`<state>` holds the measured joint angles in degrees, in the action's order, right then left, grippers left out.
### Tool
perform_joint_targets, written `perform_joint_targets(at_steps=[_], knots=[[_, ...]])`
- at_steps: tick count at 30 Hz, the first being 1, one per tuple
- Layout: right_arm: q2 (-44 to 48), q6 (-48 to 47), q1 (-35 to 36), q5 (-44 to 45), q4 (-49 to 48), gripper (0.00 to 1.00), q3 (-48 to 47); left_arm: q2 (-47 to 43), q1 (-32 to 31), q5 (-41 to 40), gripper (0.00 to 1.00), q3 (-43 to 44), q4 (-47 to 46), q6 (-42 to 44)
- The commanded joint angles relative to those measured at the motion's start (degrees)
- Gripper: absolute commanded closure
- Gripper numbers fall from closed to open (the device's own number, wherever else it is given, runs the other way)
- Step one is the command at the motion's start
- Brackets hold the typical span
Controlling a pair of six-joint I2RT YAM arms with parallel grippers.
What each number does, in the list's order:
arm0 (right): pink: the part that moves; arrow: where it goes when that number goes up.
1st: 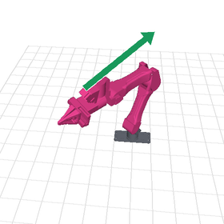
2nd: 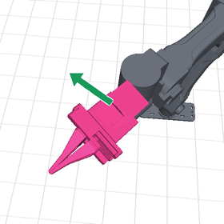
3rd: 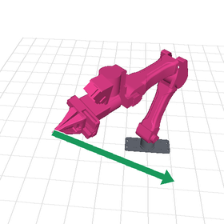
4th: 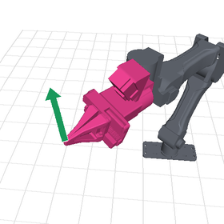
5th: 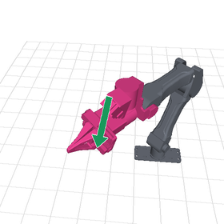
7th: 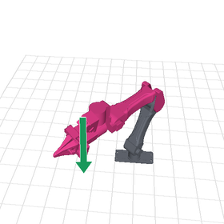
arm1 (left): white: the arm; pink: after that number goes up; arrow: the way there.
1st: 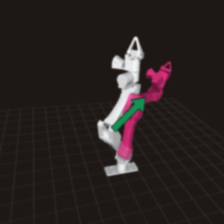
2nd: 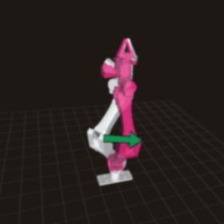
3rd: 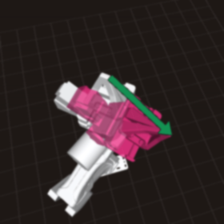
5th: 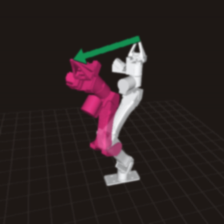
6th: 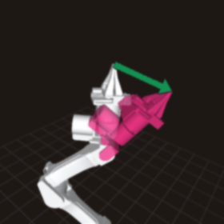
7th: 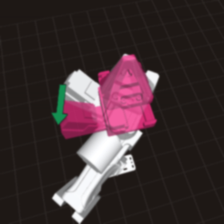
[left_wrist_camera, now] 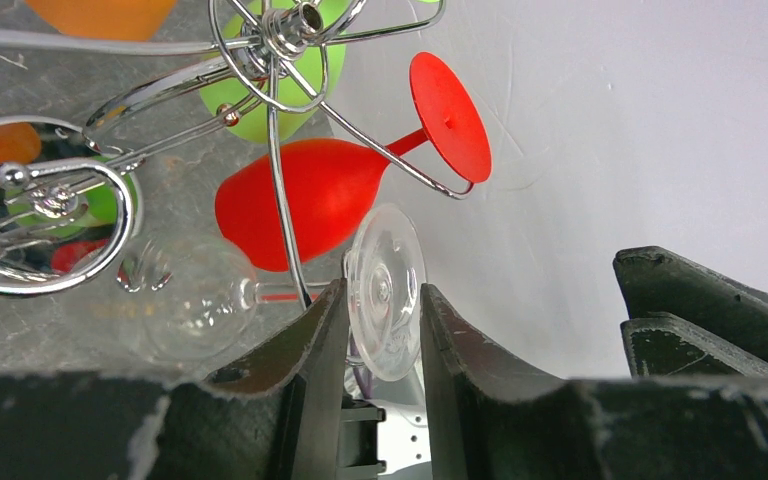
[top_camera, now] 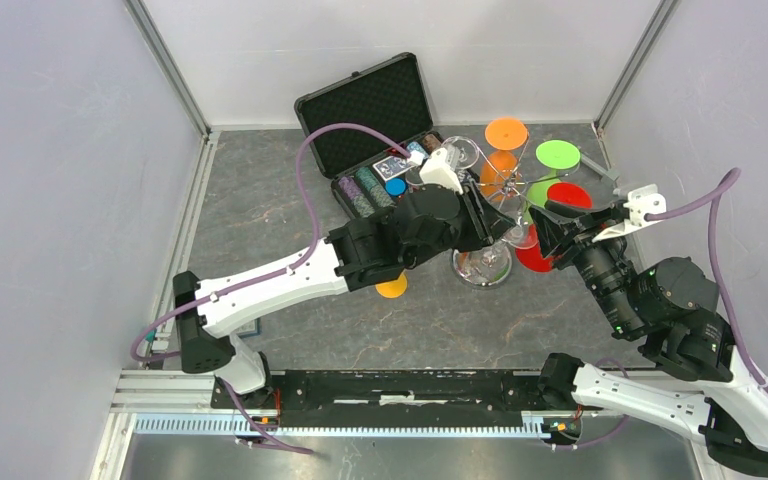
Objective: Take the wine glass off the wine glass rack
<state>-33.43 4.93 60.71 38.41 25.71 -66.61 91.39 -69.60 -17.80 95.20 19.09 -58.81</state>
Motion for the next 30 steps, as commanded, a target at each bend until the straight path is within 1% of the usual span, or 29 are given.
perform_joint_targets(at_steps=[1, 7, 10, 13, 16, 20, 30], knots=[[-0.58, 1.44, 0.02, -0.07, -0.33, 0.64, -0.05, -3.35, -0.04, 0.27, 0.63, -2.36, -2.45, -4.01], [-1.59, 2.26, 0.03, -0.41, 0.64, 0.65, -0.63, -2.83, 0.80, 2.60, 0.63, -2.52, -1.45, -3.48], [-1.65, 2.32, 0.04, -0.62, 0.39, 0.65, -0.54, -2.40, 1.40, 3.84, 0.68, -2.78, -1.21, -3.59], [-1.73, 2.35, 0.02, -0.83, 0.22, 0.65, -0.66, -2.02, 1.91, 4.11, 0.71, -2.72, -0.32, -3.51], [-1.73, 2.40, 0.03, -0.91, 0.01, 0.65, -0.46, -1.90, 2.79, 4.44, 0.71, -3.13, 0.11, -3.66], [-1.75, 2.29, 0.03, -1.02, -0.78, 0.65, 0.07, -0.82, 4.27, 6.84, 0.70, -3.10, -0.20, -3.47], [-1.98, 2.10, 0.08, -0.67, -0.82, 0.65, 0.22, 2.60, 4.57, 11.53, 0.71, 0.42, 1.74, -0.52]])
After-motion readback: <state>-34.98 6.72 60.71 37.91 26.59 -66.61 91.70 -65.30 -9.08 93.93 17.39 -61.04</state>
